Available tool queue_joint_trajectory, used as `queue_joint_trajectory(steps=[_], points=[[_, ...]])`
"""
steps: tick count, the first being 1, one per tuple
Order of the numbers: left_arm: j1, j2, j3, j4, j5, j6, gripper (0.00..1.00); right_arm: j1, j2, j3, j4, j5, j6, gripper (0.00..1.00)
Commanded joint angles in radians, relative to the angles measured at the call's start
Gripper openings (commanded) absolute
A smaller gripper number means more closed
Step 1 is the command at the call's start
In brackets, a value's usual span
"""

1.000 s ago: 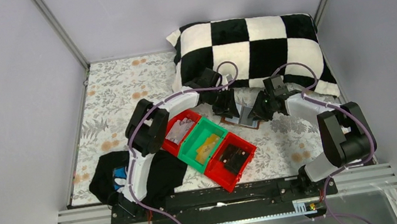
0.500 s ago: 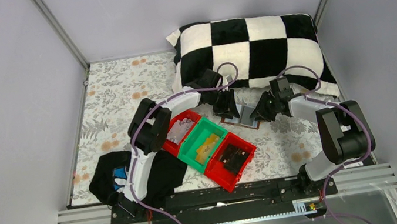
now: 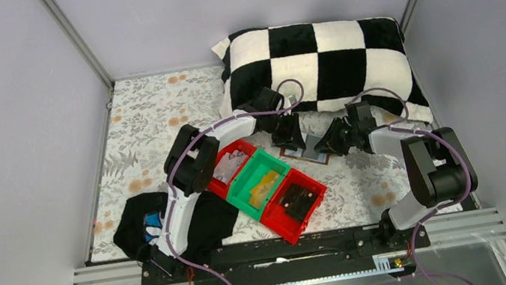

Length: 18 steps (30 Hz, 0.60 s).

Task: Take the credit cards out of the card holder
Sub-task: Remove the credit card from the card holder.

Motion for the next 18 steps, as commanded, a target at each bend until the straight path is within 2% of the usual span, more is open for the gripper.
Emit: queue_joint_trajectory(steps=[1, 11, 18], points=[[-0.01, 0.025, 0.026, 0.019, -0.001, 0.014, 0.45, 0.004, 0.006, -0.039, 0.121, -0.1, 0.067, 0.35], [-0.013, -0.005, 0.029, 0.019, 0.003, 0.02, 0.45, 0.004, -0.063, -0.053, 0.203, -0.142, 0.11, 0.35], [-0.014, 0.0, 0.044, 0.018, 0.008, 0.014, 0.45, 0.005, -0.031, -0.042, 0.278, -0.17, 0.152, 0.35]])
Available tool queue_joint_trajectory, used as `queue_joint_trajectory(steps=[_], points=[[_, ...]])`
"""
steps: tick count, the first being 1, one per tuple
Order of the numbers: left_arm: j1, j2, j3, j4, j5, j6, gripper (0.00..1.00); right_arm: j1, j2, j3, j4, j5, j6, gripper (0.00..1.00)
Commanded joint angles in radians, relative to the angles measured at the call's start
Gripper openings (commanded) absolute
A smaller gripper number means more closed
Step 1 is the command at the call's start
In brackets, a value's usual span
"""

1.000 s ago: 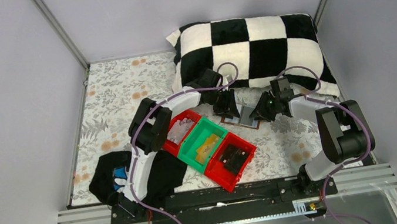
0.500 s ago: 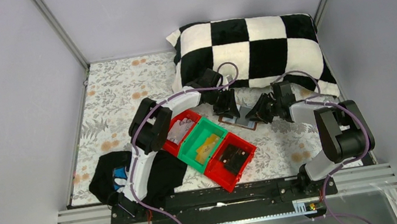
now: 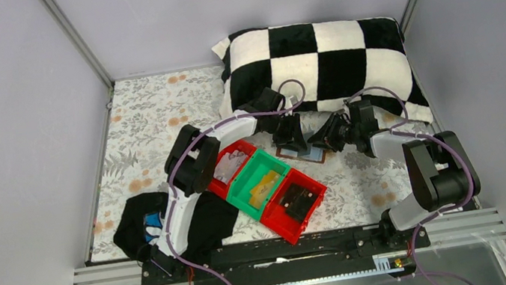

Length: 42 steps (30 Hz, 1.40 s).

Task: Take the credit cards out of the card holder
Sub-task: Remove the credit card from the card holder.

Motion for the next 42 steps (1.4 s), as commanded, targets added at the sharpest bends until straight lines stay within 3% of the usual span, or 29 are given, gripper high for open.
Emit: queue_joint_trajectory(steps=[1, 20, 42], points=[[-0.007, -0.007, 0.044, 0.019, 0.005, 0.013, 0.45, 0.004, 0.004, 0.013, 0.084, -0.034, 0.038, 0.35], [0.002, -0.019, 0.107, -0.064, -0.038, 0.057, 0.46, 0.004, 0.042, 0.065, 0.061, -0.061, 0.025, 0.33], [0.088, -0.084, 0.001, -0.04, -0.064, 0.044, 0.47, 0.013, 0.112, 0.077, 0.167, -0.124, 0.084, 0.34]])
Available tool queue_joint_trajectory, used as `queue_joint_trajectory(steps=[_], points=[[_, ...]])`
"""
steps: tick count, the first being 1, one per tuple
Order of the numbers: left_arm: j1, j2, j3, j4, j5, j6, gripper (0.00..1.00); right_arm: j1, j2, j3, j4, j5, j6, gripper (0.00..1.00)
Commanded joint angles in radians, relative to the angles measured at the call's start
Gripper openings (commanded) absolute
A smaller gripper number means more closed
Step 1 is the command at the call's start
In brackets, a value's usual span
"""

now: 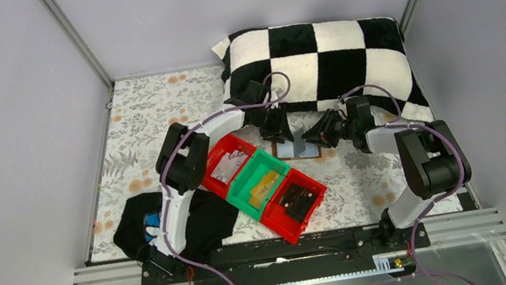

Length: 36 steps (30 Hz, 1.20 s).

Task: Take the credit cards out of the card holder
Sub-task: Remove the credit card from the card holder.

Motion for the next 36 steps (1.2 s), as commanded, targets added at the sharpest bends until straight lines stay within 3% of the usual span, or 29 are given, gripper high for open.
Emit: queue_joint_trajectory(steps=[1, 14, 27, 36], points=[[0.008, -0.039, 0.009, 0.014, -0.031, 0.004, 0.46, 0.011, 0.018, 0.032, 0.056, -0.027, 0.023, 0.34], [-0.026, 0.026, 0.01, 0.056, -0.015, -0.022, 0.22, 0.013, 0.015, 0.028, 0.057, -0.054, 0.019, 0.36], [-0.108, 0.143, 0.175, 0.06, 0.062, -0.023, 0.22, 0.014, -0.038, -0.025, 0.033, -0.068, -0.007, 0.37], [-0.071, 0.075, 0.151, -0.012, 0.007, 0.012, 0.34, 0.012, -0.022, -0.008, -0.008, -0.058, -0.045, 0.36]])
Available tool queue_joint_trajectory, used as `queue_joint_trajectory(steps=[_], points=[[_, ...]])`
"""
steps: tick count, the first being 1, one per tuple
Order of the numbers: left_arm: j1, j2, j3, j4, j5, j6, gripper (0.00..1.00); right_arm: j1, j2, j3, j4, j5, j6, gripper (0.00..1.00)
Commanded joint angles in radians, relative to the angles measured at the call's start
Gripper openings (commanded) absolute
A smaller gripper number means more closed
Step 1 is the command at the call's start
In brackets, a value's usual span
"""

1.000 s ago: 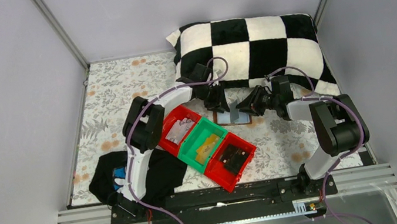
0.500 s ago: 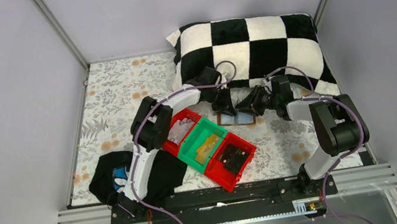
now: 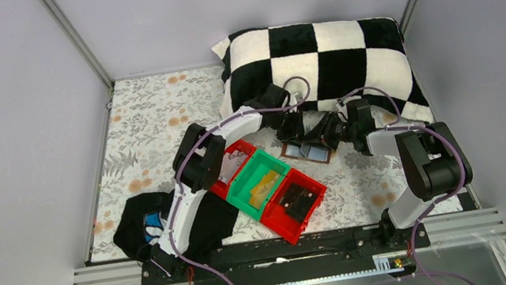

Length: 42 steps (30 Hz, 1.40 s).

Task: Take the credit cards out of the card holder
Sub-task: Remove the credit card from the card holder.

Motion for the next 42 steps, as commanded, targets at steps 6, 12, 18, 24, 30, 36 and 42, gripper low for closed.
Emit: queue_joint_trajectory(steps=[6, 12, 18, 24, 30, 36, 42], points=[[0.044, -0.158, -0.051, -0.069, -0.121, 0.027, 0.37, 0.009, -0.046, 0.084, -0.135, 0.02, -0.116, 0.37], [0.066, -0.25, -0.072, -0.093, -0.239, 0.007, 0.39, 0.009, 0.031, 0.142, -0.154, 0.019, -0.144, 0.37], [0.079, -0.264, -0.075, -0.091, -0.233, 0.009, 0.39, 0.009, 0.126, 0.187, -0.117, -0.008, -0.137, 0.37], [0.085, -0.297, -0.085, -0.103, -0.261, 0.019, 0.4, 0.014, 0.164, 0.222, -0.082, -0.014, -0.105, 0.37], [0.089, -0.324, -0.069, -0.117, -0.295, 0.027, 0.4, 0.076, 0.241, 0.317, -0.081, -0.004, -0.076, 0.4], [0.089, -0.321, -0.085, -0.117, -0.286, 0.031, 0.4, 0.099, 0.26, 0.381, -0.124, 0.009, -0.077, 0.54], [0.092, -0.315, -0.084, -0.117, -0.274, 0.035, 0.4, 0.103, 0.238, 0.377, -0.153, 0.018, -0.09, 0.56]])
